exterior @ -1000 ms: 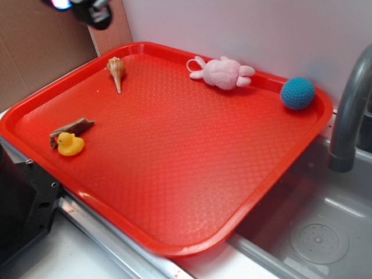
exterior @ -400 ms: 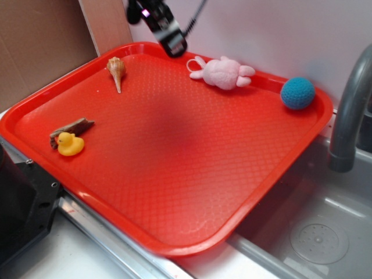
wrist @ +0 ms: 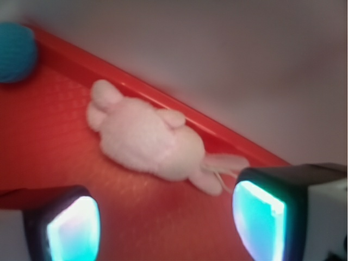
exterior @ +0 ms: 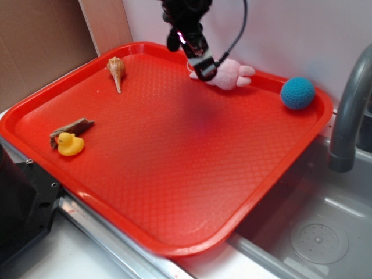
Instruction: Grab the pink bunny.
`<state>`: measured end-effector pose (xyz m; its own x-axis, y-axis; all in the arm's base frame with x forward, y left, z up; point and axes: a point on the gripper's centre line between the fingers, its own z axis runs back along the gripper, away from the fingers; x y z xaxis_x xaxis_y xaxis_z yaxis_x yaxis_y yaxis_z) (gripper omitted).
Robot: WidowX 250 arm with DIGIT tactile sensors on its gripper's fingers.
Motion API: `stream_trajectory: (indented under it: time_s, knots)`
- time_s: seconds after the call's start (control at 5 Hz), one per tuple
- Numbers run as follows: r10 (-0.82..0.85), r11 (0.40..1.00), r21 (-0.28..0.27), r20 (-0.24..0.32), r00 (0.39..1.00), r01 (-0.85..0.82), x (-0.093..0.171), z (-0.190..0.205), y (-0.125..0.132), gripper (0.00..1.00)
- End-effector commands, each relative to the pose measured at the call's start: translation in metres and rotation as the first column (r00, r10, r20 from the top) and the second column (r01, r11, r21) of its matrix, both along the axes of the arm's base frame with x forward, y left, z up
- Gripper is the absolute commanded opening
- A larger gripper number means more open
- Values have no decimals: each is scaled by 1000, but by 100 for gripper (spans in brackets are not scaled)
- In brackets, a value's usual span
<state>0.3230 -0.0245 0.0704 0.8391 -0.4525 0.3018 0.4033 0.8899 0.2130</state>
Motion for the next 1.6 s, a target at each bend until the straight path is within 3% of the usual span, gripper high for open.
stream_trajectory:
  time_s: [0.0, 0.2, 0.4, 0.6, 1.0, 1.2, 1.4]
  knots:
    - [-87, 996, -11, 71, 994, 88, 35, -1, -16, 100]
    - [-124, 992, -24, 46, 991, 125, 39, -10, -16, 100]
    - [-143, 989, -27, 19, 990, 143, 35, -18, -18, 89]
    - [-136, 990, -40, 7, 991, 136, 32, -24, -18, 0]
    - [-134, 989, -63, 16, 991, 135, 24, -20, -15, 0]
    - [-182, 972, -156, -29, 983, 176, -13, -4, -21, 0]
    - [-241, 958, -151, 31, 970, 243, -65, 35, -37, 0]
